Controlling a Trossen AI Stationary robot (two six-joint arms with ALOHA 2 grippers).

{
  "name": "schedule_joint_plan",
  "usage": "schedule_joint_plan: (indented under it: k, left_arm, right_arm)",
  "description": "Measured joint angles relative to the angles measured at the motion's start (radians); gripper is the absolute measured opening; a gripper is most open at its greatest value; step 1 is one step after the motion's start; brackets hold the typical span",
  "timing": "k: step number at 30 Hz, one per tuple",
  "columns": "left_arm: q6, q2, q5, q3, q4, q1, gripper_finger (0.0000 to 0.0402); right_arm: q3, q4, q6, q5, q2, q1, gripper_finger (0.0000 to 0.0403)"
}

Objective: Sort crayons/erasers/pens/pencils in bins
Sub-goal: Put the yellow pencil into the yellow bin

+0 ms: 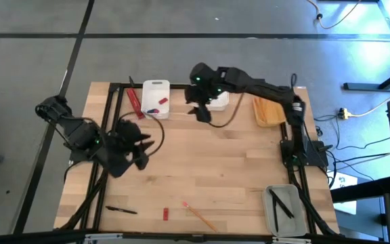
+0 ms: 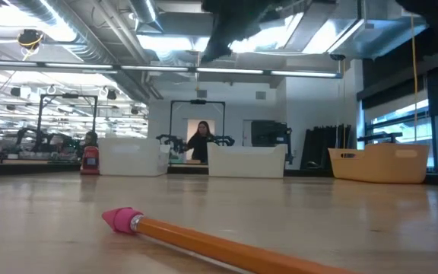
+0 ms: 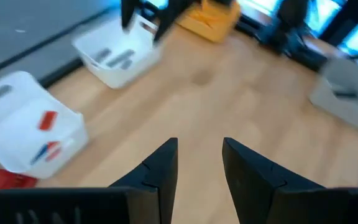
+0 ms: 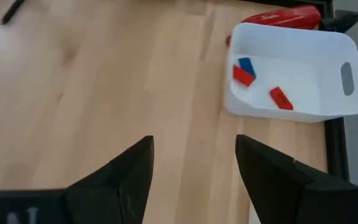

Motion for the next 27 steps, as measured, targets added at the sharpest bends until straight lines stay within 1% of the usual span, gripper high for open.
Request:
schedule_joint_plan:
  k: [3, 6, 12, 14, 18, 20, 24, 27]
  left_arm:
    - [-0.008, 0.009, 0.044, 0.000, 0.000, -0.068, 0.0119]
    - [-0.033, 0.021, 0.054, 0.000, 0.004, -0.128, 0.0119]
    - [-0.117, 0.065, 0.051, 0.000, 0.006, -0.214, 0.0119]
    - [-0.135, 0.084, 0.051, 0.000, 0.009, -0.234, 0.0119]
    - [-0.136, 0.124, 0.052, 0.000, 0.031, -0.267, 0.0119]
    - [-0.136, 0.142, 0.057, 0.000, 0.043, -0.285, 0.0119]
    - [-0.134, 0.173, 0.061, 0.000, 0.075, -0.320, 0.0119]
    - [-0.133, 0.191, 0.061, 0.000, 0.095, -0.340, 0.0119]
  right_arm:
    - [0.000, -0.082, -0.008, 0.015, -0.062, 0.053, 0.0227]
    - [0.000, -0.136, 0.022, 0.007, -0.112, 0.125, 0.0227]
    - [0.000, -0.173, 0.179, 0.016, -0.176, 0.284, 0.0227]
    - [0.000, -0.179, 0.237, 0.042, -0.179, 0.346, 0.0227]
    - [0.000, -0.190, 0.384, 0.166, -0.169, 0.451, 0.0227]
    - [-0.001, -0.191, 0.479, 0.208, -0.162, 0.496, 0.0227]
    - [-0.002, -0.186, 0.666, 0.216, -0.155, 0.567, 0.0227]
    - [-0.002, -0.182, 0.693, 0.220, -0.148, 0.615, 0.0227]
